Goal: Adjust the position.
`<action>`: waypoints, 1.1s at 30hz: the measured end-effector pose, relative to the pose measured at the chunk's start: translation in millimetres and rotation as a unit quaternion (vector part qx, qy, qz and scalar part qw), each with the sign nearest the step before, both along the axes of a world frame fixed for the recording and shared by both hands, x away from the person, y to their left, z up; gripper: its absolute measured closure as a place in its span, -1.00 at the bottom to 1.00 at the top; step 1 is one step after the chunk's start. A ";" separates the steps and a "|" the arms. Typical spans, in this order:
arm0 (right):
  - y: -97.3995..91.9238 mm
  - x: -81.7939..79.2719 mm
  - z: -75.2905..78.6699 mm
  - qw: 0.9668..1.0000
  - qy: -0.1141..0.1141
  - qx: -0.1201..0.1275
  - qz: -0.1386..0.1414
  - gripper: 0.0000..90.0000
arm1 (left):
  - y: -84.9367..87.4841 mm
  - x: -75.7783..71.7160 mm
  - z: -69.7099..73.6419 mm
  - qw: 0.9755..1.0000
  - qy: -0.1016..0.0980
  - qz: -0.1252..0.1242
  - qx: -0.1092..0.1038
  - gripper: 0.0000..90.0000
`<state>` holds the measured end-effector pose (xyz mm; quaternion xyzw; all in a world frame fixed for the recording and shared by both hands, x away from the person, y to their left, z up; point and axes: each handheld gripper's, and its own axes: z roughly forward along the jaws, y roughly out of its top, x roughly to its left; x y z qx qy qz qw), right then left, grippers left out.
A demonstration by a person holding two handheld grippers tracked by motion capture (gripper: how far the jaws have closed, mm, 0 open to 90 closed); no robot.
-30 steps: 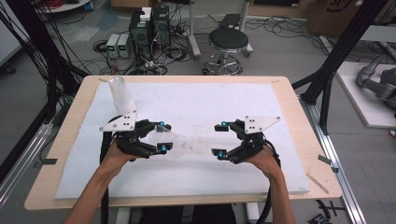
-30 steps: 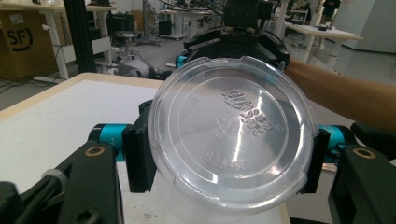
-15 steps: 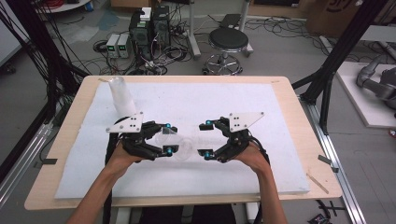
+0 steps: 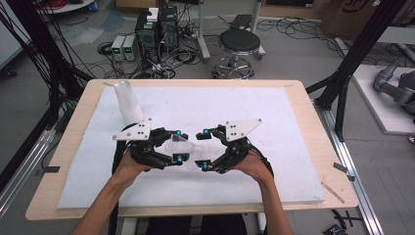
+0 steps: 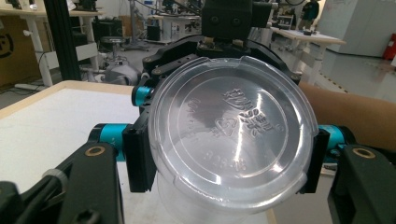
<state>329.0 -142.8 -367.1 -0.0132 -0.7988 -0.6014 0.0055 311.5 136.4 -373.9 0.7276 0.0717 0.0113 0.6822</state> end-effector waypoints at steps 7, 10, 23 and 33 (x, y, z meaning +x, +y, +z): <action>8.7 -0.5 -3.4 1.000 0.002 0.000 0.008 -0.62 | -4.6 -0.3 2.6 1.000 -0.002 -0.002 -0.008 -0.16; 11.5 -0.7 -4.8 1.000 0.004 0.003 0.008 -0.62 | -5.1 -0.4 3.3 1.000 -0.004 -0.004 -0.009 -0.15; 19.9 -1.9 -11.9 1.000 0.011 0.010 0.005 -0.61 | -2.7 -1.5 4.0 1.000 -0.006 -0.001 -0.009 -0.15; 21.0 -2.7 -12.6 1.000 0.000 0.012 0.000 -0.27 | -1.5 -0.4 2.8 1.000 -0.004 0.001 -0.009 -0.14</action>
